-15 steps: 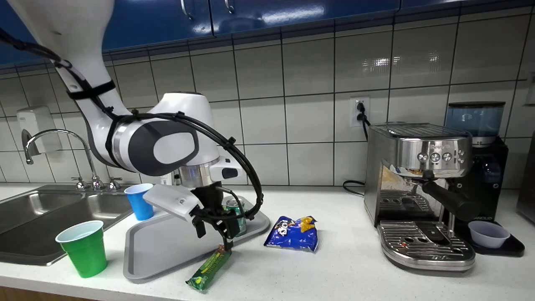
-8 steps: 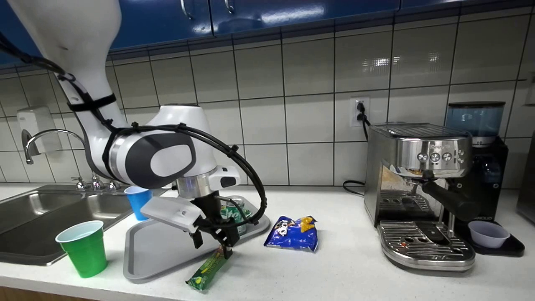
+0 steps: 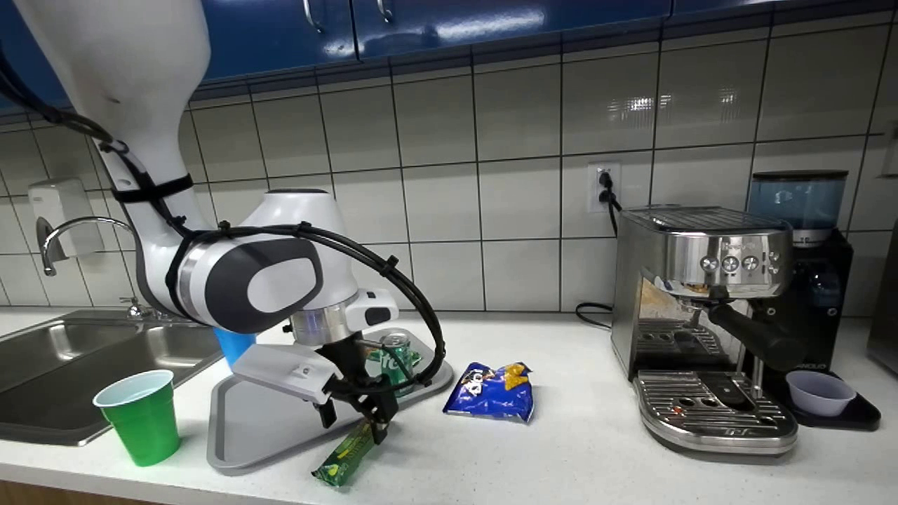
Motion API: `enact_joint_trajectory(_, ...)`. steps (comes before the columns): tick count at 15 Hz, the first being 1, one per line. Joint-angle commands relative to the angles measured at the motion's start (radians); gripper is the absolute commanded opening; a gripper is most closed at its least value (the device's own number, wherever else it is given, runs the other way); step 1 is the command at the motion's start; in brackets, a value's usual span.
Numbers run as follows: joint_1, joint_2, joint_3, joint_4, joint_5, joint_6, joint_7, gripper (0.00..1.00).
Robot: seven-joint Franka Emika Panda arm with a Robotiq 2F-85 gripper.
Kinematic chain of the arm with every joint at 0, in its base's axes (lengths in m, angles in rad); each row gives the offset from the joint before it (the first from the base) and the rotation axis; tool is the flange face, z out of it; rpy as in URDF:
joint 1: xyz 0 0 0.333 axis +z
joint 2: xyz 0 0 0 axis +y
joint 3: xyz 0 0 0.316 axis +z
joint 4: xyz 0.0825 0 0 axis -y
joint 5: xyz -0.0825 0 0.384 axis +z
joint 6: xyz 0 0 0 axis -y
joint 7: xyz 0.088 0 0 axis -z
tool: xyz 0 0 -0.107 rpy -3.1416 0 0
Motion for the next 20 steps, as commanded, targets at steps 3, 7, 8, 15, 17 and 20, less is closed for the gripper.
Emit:
enact_joint_trajectory(3, 0.023, 0.037, -0.008, -0.007, -0.019, 0.058, -0.009, 1.00)
enact_joint_trajectory(7, 0.045, 0.068, -0.019, 0.002, -0.016, 0.078, -0.002, 1.00)
enact_joint_trajectory(8, 0.028, 0.072, -0.010, 0.004, -0.070, 0.081, 0.042, 1.00)
enact_joint_trajectory(15, 0.044, 0.105, -0.043, 0.014, -0.145, 0.103, 0.064, 1.00)
enact_joint_trajectory(17, 0.045, 0.111, -0.052, 0.019, -0.151, 0.105, 0.066, 1.00)
enact_joint_trajectory(20, 0.038, 0.107, -0.051, 0.020, -0.153, 0.103, 0.065, 1.00)
